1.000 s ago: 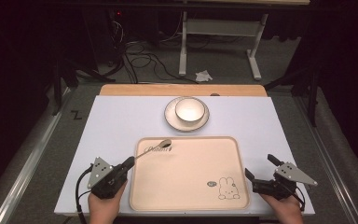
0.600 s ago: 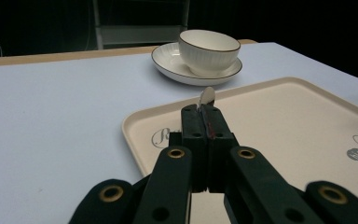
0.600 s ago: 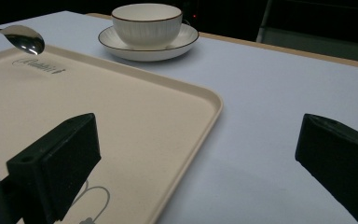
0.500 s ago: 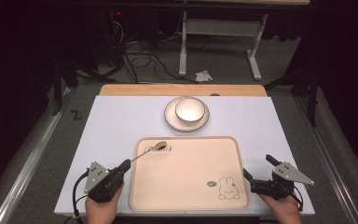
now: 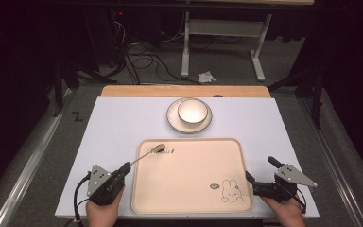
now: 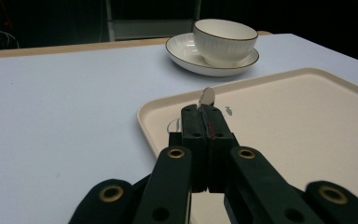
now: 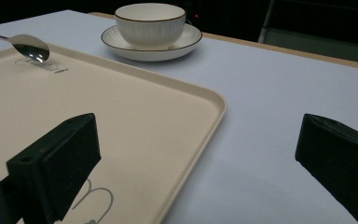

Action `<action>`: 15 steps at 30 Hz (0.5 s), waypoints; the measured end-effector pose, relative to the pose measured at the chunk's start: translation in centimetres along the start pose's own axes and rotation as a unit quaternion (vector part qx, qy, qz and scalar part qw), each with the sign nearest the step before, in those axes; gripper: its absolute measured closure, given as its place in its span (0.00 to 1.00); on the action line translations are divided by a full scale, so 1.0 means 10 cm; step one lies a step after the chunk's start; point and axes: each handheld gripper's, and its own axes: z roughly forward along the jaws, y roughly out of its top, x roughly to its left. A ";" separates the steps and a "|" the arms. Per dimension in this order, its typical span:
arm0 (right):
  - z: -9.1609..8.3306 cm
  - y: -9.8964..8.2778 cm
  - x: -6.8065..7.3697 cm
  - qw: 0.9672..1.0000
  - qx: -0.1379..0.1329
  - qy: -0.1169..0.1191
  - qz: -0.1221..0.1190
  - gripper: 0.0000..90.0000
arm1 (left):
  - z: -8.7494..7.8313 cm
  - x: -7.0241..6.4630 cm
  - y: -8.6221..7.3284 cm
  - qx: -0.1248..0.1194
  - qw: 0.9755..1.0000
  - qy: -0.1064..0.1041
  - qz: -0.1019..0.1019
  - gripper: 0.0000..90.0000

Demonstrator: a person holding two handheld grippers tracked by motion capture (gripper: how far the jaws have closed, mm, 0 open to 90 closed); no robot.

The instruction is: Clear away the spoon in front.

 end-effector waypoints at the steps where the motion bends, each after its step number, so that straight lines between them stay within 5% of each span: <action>1: 0.00 0.00 0.00 1.000 0.001 -0.001 0.002 0.01 | 0.00 0.00 0.00 0.000 1.000 0.000 -0.001 1.00; 15: 0.00 0.00 0.00 1.000 0.001 0.001 -0.002 0.01 | 0.02 0.00 0.01 -0.001 1.000 0.010 0.009 1.00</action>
